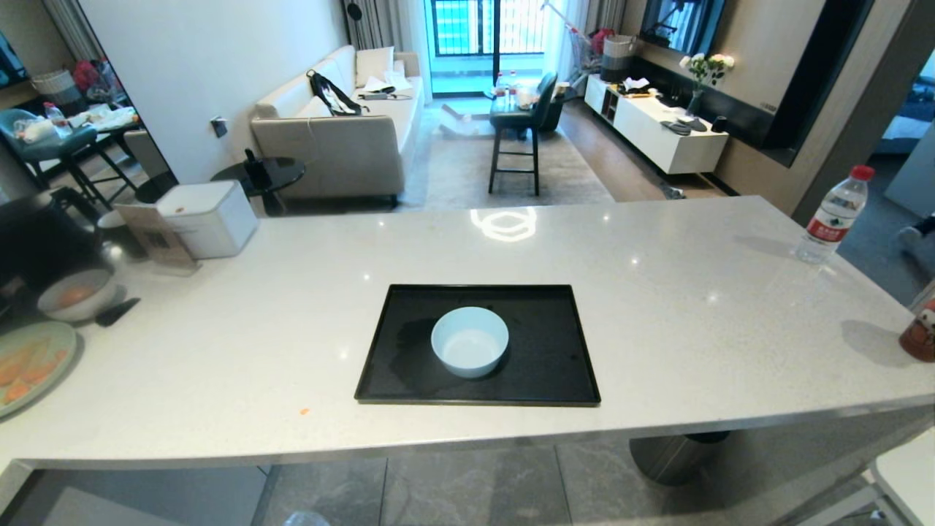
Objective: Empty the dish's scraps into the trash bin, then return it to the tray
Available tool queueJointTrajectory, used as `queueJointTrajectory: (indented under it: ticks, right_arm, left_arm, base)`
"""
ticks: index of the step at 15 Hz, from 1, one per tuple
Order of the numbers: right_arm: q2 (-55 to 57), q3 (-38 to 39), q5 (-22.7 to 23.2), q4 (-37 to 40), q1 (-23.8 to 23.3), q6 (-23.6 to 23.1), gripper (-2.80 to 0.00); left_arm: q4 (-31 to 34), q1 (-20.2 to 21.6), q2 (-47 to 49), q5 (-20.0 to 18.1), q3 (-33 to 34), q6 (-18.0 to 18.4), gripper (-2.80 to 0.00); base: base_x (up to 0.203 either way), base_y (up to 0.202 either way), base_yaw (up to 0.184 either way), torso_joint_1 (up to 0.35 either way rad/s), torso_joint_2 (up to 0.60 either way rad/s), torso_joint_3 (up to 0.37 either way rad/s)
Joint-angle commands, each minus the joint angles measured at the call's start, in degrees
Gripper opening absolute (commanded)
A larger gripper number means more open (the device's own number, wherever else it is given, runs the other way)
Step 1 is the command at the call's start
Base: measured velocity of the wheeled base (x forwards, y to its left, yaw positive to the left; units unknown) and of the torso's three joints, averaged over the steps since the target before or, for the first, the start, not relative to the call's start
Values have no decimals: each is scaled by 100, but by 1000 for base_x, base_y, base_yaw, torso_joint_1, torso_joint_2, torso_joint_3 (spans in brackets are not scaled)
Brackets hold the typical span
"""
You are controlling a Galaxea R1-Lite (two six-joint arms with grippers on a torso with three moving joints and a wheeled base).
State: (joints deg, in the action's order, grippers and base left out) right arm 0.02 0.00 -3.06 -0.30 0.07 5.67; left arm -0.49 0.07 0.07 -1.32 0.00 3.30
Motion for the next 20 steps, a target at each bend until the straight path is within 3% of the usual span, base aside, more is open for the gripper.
queueJointTrajectory:
  ticks: [1, 20]
  right_arm:
    - [-2, 0, -2, -5, 1, 4, -280]
    - [-2, 0, -10, -13, 1, 4, -280]
  left_arm:
    - [-4, 1, -7, 0, 0, -5, -280]
    - [-4, 1, -7, 6, 0, -5, -280]
  base:
    - [0, 0, 0, 0, 0, 0]
    - [0, 0, 0, 0, 0, 0]
